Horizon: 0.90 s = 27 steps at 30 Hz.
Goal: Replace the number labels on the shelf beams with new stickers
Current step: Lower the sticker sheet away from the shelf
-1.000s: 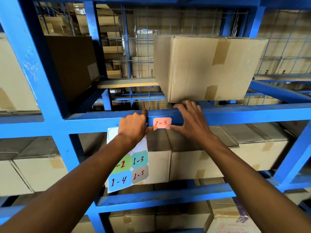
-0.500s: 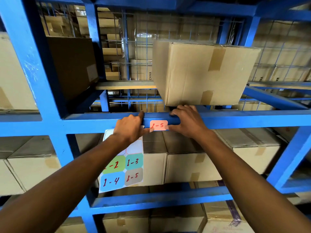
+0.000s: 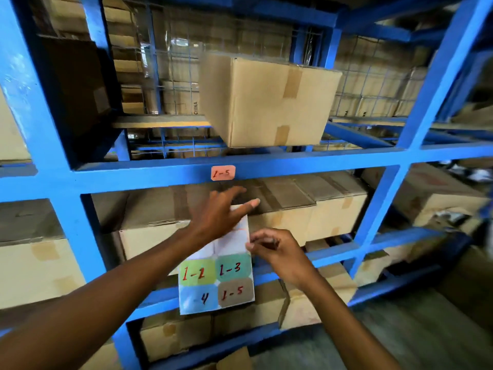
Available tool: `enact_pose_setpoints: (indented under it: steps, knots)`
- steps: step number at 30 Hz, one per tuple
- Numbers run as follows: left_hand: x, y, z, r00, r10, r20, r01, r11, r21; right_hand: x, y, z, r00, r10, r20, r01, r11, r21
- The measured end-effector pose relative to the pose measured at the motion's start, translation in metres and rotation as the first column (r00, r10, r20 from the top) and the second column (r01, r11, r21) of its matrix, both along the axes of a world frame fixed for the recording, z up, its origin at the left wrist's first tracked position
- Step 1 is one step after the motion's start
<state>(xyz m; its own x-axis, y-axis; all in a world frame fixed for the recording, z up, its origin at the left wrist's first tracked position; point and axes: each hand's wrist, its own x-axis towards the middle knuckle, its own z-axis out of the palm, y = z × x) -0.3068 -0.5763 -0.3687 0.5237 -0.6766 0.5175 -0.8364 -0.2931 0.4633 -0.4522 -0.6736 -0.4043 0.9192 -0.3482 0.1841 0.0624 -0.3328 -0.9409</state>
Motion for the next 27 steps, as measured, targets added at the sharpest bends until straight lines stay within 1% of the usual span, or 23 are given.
enact_pose_setpoints:
  steps: [3,5,7,8,9,10,11,12,13,14,15,16,17,18,19,20,22,23,24,26,27]
  knots:
    - [-0.015,0.002,-0.004,0.994,-0.091,-0.061,0.088,0.995,-0.050,-0.028,0.018,-0.002,0.994,-0.113,0.010,0.113,0.994,0.003]
    - [-0.025,0.009,-0.006,0.988,-0.114,-0.108,0.100,0.987,-0.127,-0.043,0.031,-0.004,0.975,-0.221,0.034,0.220,0.975,0.033]
    - [-0.029,0.017,-0.018,0.971,-0.174,-0.163,0.146,0.974,-0.173,-0.063,0.048,-0.009,0.922,-0.380,0.073,0.372,0.922,0.104]
    - [-0.031,0.022,-0.028,0.956,-0.198,-0.216,0.162,0.971,-0.174,-0.076,0.060,-0.014,0.885,-0.457,0.090,0.442,0.884,0.151]
    - [-0.034,0.028,-0.038,0.929,-0.216,-0.301,0.167,0.969,-0.179,-0.089,0.069,-0.019,0.847,-0.523,0.101,0.497,0.844,0.201]
    - [-0.038,0.035,-0.047,0.872,-0.245,-0.424,0.177,0.965,-0.193,-0.103,0.080,-0.026,0.804,-0.585,0.100,0.548,0.797,0.254]
    - [-0.045,0.044,-0.057,0.777,-0.284,-0.562,0.200,0.957,-0.208,-0.120,0.093,-0.034,0.755,-0.649,0.092,0.602,0.742,0.293]
    - [-0.052,0.051,-0.064,0.659,-0.321,-0.680,0.238,0.947,-0.216,-0.133,0.103,-0.041,0.713,-0.697,0.069,0.647,0.693,0.317]
    - [-0.065,0.059,-0.074,0.527,-0.348,-0.776,0.318,0.927,-0.201,-0.152,0.121,-0.048,0.657,-0.753,0.035,0.700,0.626,0.344]
    - [-0.079,0.067,-0.082,0.430,-0.356,-0.830,0.396,0.900,-0.181,-0.168,0.135,-0.056,0.613,-0.790,0.010,0.733,0.573,0.367]
    - [-0.094,0.074,-0.091,0.370,-0.367,-0.853,0.477,0.863,-0.164,-0.184,0.149,-0.062,0.564,-0.825,-0.013,0.762,0.515,0.393]
    - [-0.119,0.081,-0.099,0.324,-0.381,-0.866,0.562,0.814,-0.148,-0.209,0.170,-0.069,0.484,-0.874,-0.032,0.807,0.432,0.403]
    - [-0.133,0.087,-0.103,0.309,-0.406,-0.860,0.603,0.783,-0.153,-0.221,0.180,-0.075,0.447,-0.893,-0.058,0.829,0.389,0.402]
    - [-0.162,0.091,-0.110,0.272,-0.431,-0.860,0.669,0.728,-0.153,-0.246,0.199,-0.080,0.362,-0.928,-0.085,0.869,0.304,0.390]
    - [-0.186,0.097,-0.116,0.243,-0.444,-0.862,0.707,0.690,-0.156,-0.268,0.216,-0.086,0.291,-0.950,-0.115,0.903,0.233,0.360]
    - [-0.201,0.101,-0.121,0.231,-0.454,-0.860,0.721,0.673,-0.162,-0.282,0.227,-0.092,0.239,-0.961,-0.138,0.925,0.182,0.333]
    - [-0.255,0.111,-0.136,0.179,-0.452,-0.874,0.799,0.585,-0.139,-0.328,0.263,-0.102,0.048,-0.985,-0.166,0.971,0.007,0.240]
    - [-0.287,0.120,-0.145,0.152,-0.443,-0.884,0.845,0.523,-0.117,-0.355,0.286,-0.108,-0.063,-0.982,-0.177,0.977,-0.097,0.191]
    - [-0.314,0.128,-0.154,0.123,-0.432,-0.893,0.878,0.467,-0.106,-0.376,0.305,-0.115,-0.152,-0.971,-0.187,0.974,-0.179,0.140]
    - [-0.371,0.149,-0.171,0.087,-0.415,-0.906,0.932,0.355,-0.074,-0.419,0.349,-0.133,-0.334,-0.913,-0.234,0.934,-0.355,0.053]
    - [-0.395,0.159,-0.179,0.084,-0.415,-0.906,0.946,0.318,-0.057,-0.436,0.367,-0.143,-0.407,-0.870,-0.276,0.903,-0.429,0.018]
